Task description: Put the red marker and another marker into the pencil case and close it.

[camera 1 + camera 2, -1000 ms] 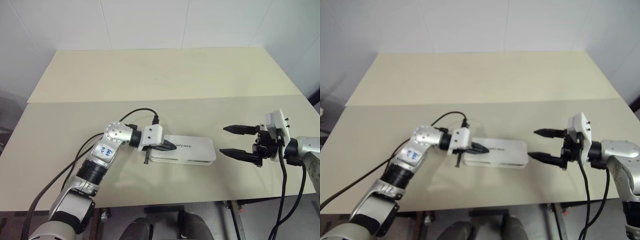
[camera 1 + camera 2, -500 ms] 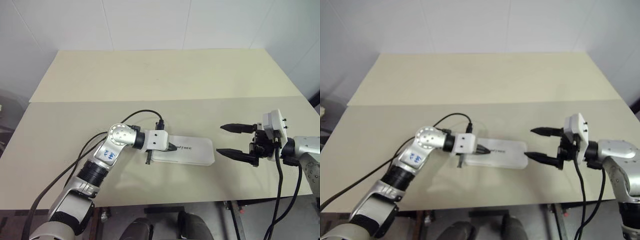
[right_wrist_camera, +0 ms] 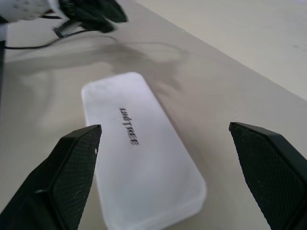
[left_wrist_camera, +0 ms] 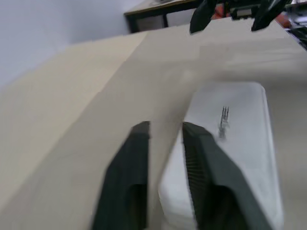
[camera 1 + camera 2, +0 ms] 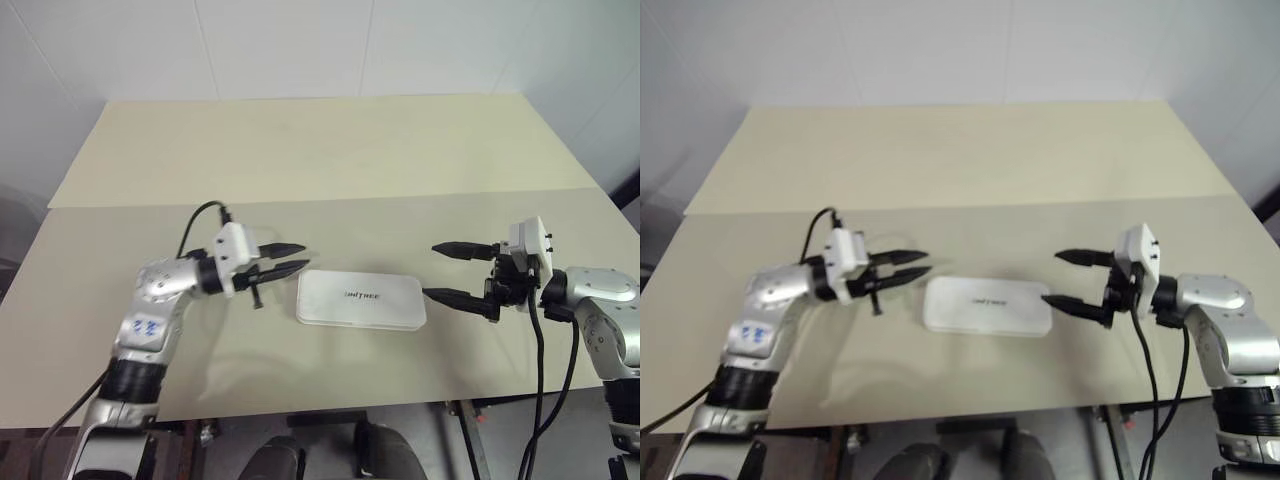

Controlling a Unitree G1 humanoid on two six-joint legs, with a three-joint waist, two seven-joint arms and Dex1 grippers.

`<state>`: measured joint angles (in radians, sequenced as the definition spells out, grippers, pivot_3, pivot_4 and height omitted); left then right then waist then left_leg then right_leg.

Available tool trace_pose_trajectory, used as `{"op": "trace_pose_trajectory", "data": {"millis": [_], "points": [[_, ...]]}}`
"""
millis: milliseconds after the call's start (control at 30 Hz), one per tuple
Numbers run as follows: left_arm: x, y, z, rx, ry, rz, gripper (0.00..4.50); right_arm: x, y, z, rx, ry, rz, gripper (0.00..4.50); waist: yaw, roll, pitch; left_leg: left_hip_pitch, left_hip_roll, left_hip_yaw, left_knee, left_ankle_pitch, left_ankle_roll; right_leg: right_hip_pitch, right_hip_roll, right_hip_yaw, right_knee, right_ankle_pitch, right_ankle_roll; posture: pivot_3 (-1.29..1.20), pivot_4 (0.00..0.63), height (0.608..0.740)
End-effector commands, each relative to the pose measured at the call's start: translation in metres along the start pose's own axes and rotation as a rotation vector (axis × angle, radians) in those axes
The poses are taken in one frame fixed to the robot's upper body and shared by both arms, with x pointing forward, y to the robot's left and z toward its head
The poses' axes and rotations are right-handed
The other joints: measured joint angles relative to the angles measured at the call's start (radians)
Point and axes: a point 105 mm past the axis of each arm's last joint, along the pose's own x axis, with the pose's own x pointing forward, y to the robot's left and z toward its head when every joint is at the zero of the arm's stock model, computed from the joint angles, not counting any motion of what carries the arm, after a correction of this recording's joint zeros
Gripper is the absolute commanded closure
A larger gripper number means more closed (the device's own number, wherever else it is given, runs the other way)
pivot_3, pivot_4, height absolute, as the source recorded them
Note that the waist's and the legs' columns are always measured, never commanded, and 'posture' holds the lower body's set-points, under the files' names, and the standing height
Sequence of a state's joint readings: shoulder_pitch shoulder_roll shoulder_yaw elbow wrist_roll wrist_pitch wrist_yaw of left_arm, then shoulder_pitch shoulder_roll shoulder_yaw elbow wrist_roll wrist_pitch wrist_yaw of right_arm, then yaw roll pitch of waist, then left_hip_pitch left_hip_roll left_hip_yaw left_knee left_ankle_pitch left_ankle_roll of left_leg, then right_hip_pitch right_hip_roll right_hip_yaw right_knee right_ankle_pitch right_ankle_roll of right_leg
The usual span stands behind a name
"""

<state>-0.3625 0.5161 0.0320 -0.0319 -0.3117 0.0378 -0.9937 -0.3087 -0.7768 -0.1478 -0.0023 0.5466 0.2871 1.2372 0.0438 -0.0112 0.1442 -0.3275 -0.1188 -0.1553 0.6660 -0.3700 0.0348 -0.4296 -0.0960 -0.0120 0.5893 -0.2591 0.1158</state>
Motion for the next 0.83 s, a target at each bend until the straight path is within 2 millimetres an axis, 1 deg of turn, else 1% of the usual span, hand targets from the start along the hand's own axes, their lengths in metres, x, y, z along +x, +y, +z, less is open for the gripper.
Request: {"op": "trace_pose_trajectory", "data": {"millis": [33,100,233,333,433,567,667,733,833], "points": [[-0.020,-0.001,0.017,0.008,-0.057,0.041,2.13,-0.001,-0.006,0.010,-0.067,-0.032,-0.013,0.00,0.003,0.000,0.000,0.000,0.000,0.000,0.000,0.000,0.000,0.000,0.000,0.000,0.000,0.000,0.000,0.00,0.150,0.740],[-0.031,-0.006,0.019,-0.036,-0.082,0.053,1.44,-0.003,-0.009,0.008,-0.081,-0.034,-0.021,0.00,0.007,0.001,0.000,0.000,0.000,0.000,0.000,0.000,0.000,0.001,0.000,0.000,0.000,0.000,0.000,0.00,0.150,0.740],[-0.047,-0.009,0.018,-0.075,-0.083,0.099,0.02,-0.006,-0.013,0.004,-0.107,-0.023,-0.036,0.00,0.010,0.001,0.000,0.000,0.000,0.000,0.000,0.000,0.000,0.001,0.000,0.000,0.000,0.000,-0.001,0.00,0.150,0.740],[-0.051,-0.009,0.021,-0.094,-0.093,0.127,0.02,-0.010,-0.020,0.001,-0.127,-0.018,-0.067,0.00,0.006,0.001,0.000,0.000,0.000,0.000,0.000,0.000,0.000,0.001,0.000,0.000,0.000,0.000,-0.001,0.00,0.150,0.740],[-0.050,-0.010,0.024,-0.100,-0.093,0.128,0.02,-0.014,-0.026,0.000,-0.145,-0.018,-0.093,0.00,0.006,0.001,0.001,0.001,0.000,0.000,0.000,0.000,0.000,0.001,0.000,0.000,0.000,0.000,-0.001,0.00,0.150,0.740],[-0.049,0.000,0.030,-0.092,-0.103,0.195,0.02,-0.020,-0.033,0.002,-0.166,-0.020,-0.125,0.00,0.004,0.001,0.001,0.001,0.000,0.001,-0.001,0.000,0.000,0.001,0.000,0.001,0.000,0.000,-0.001,0.00,0.150,0.740],[-0.052,0.006,0.026,-0.061,-0.077,0.231,0.02,-0.016,-0.030,-0.002,-0.170,-0.028,-0.137,0.00,0.004,0.001,0.001,0.002,0.000,0.001,-0.001,0.000,0.000,0.002,0.000,0.000,0.000,0.000,-0.001,0.00,0.150,0.740],[-0.051,0.005,0.024,-0.060,-0.068,0.232,0.02,-0.013,-0.028,-0.003,-0.168,-0.032,-0.135,0.00,0.003,0.001,0.001,0.002,0.000,0.001,-0.001,0.000,0.000,0.002,0.000,0.001,0.000,0.000,-0.001,0.00,0.150,0.740],[-0.048,0.004,0.027,-0.066,-0.081,0.229,0.02,-0.008,-0.026,0.000,-0.171,-0.044,-0.130,0.00,0.003,0.002,0.001,0.002,0.000,0.001,-0.001,0.000,0.000,0.001,0.000,0.001,0.000,0.000,-0.001,0.00,0.150,0.740]]}}
